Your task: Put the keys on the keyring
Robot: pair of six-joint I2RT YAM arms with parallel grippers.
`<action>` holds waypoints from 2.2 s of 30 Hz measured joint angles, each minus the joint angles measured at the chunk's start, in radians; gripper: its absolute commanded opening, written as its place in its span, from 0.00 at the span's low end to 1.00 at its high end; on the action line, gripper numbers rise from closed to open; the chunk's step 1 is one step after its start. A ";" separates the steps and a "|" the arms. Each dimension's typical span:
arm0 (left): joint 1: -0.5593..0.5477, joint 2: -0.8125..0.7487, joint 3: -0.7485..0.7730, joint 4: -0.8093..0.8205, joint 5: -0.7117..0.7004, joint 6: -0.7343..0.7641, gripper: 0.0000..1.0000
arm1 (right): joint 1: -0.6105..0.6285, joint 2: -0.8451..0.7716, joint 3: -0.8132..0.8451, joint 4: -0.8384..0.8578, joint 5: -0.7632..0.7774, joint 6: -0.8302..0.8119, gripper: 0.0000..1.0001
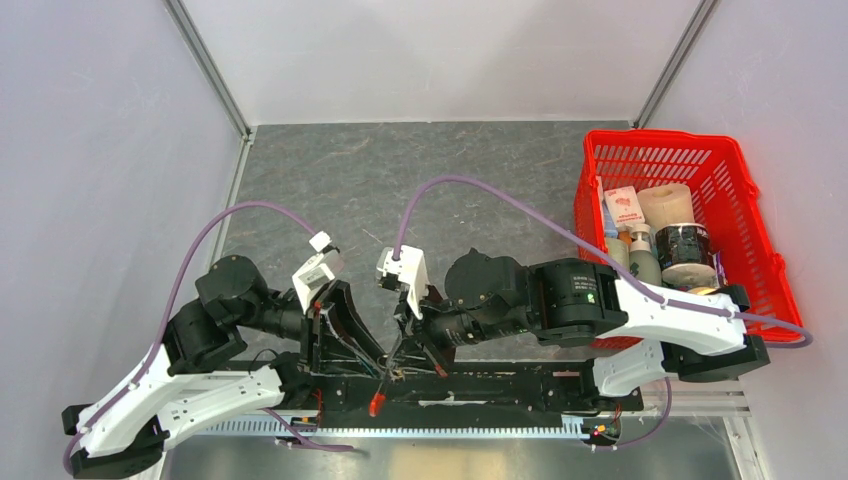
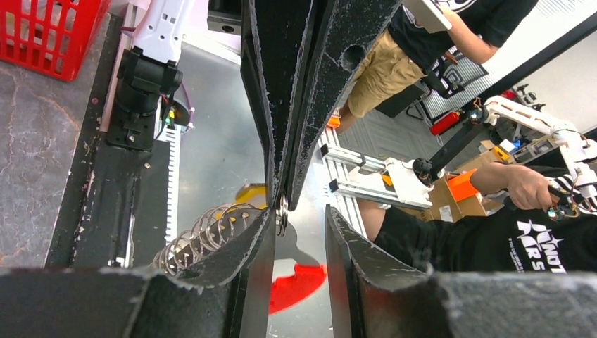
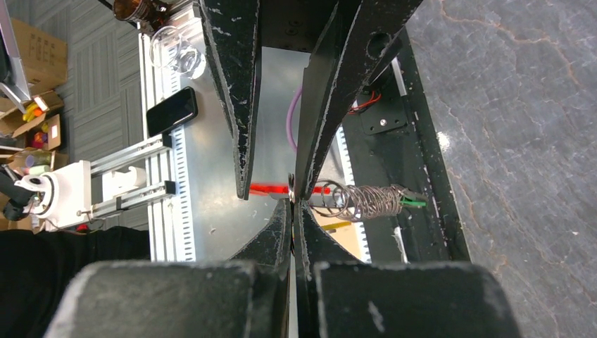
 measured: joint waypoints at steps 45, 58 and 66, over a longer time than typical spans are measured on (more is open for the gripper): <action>0.000 -0.082 -0.068 0.172 -0.049 0.010 0.02 | -0.014 -0.113 -0.074 0.159 -0.089 -0.102 0.48; 0.000 -0.083 -0.077 0.236 -0.034 -0.031 0.02 | -0.014 -0.076 -0.050 0.099 -0.210 -0.291 0.48; 0.000 -0.090 -0.080 0.245 -0.028 -0.032 0.02 | -0.014 -0.055 -0.036 0.072 -0.237 -0.343 0.19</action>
